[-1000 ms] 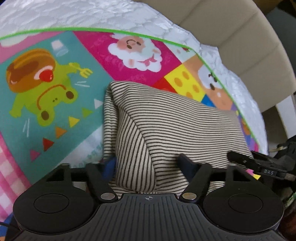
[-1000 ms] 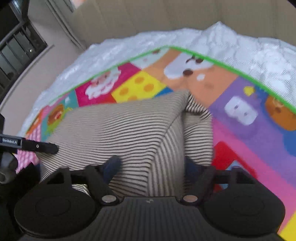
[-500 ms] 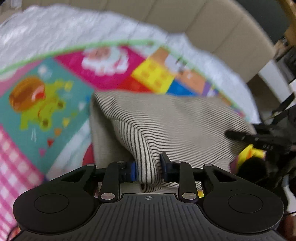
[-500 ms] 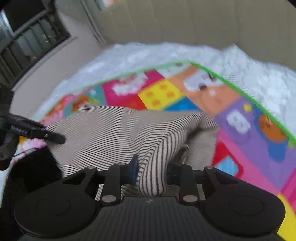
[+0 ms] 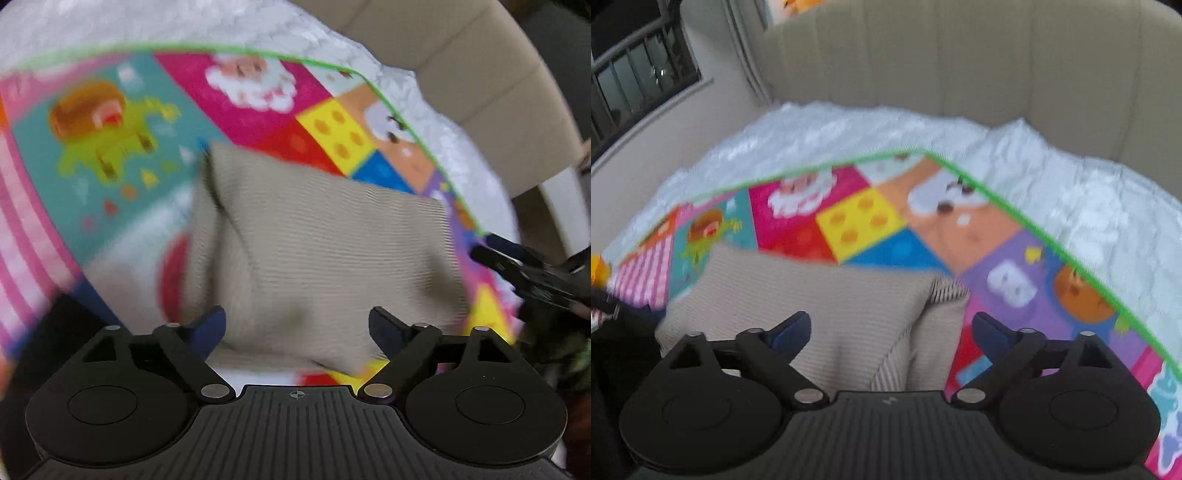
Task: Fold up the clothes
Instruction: 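Release the folded sweater and smooth it flat with both tools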
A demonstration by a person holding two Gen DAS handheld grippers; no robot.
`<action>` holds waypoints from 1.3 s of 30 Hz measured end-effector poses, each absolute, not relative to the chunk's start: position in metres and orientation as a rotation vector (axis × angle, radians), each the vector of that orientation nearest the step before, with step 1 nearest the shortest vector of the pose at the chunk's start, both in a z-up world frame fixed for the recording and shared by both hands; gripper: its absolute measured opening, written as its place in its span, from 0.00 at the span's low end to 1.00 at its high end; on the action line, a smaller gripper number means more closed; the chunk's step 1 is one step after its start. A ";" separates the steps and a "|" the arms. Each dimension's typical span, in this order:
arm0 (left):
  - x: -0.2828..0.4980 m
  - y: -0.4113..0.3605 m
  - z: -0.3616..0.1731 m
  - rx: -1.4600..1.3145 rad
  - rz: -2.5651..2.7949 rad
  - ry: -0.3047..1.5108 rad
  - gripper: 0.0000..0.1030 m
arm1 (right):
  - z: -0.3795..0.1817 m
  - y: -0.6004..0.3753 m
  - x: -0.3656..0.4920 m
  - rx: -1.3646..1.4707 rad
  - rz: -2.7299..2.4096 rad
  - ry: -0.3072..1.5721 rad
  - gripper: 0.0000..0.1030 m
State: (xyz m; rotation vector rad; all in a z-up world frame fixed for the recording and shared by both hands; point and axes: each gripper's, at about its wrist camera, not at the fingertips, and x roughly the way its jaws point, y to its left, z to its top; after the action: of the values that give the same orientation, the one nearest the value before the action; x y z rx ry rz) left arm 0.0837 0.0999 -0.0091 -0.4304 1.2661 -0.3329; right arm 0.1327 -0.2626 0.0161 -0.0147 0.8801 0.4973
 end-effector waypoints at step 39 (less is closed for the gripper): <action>0.205 0.056 -0.054 -0.341 -0.326 1.145 0.93 | -0.033 -0.242 0.161 -0.329 0.545 0.896 1.00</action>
State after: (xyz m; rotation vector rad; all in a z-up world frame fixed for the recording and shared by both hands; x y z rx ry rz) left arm 0.2050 0.0560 -0.0537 -0.3410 1.1453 -0.3260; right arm 0.1607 -0.2417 -0.0334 -0.3285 0.8964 0.5445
